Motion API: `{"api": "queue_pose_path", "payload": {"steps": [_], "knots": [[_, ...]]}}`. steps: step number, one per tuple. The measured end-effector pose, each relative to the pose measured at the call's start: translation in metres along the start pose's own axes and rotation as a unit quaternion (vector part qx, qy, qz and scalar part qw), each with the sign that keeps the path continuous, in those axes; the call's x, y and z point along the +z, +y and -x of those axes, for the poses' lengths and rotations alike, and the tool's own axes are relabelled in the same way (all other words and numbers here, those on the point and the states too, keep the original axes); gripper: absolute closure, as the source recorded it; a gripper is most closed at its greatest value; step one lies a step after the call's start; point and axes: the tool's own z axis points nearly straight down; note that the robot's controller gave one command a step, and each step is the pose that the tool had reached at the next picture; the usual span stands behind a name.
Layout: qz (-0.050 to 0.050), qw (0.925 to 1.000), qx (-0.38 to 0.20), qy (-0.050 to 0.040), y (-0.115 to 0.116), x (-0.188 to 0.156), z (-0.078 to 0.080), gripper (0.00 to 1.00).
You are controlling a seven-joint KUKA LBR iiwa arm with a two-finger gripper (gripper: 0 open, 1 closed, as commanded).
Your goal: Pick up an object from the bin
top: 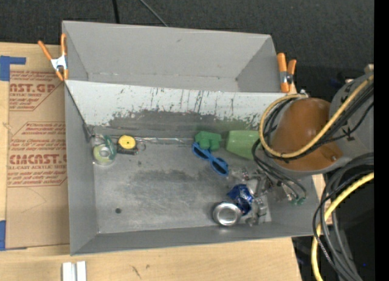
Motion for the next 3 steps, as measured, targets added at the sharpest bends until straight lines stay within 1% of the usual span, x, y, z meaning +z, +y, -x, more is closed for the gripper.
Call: {"api": "queue_pose_path", "payload": {"steps": [1,2,3], "knots": [[-0.001,0.9997,0.023,-0.0050,-0.0050,0.0293,-0.0003,0.00],[-0.002,0.9997,0.023,-0.0078,-0.0046,0.0287,0.0016,0.00],[-0.001,0.9997,0.023,-0.0054,-0.0042,0.0296,0.0002,1.00]]}}
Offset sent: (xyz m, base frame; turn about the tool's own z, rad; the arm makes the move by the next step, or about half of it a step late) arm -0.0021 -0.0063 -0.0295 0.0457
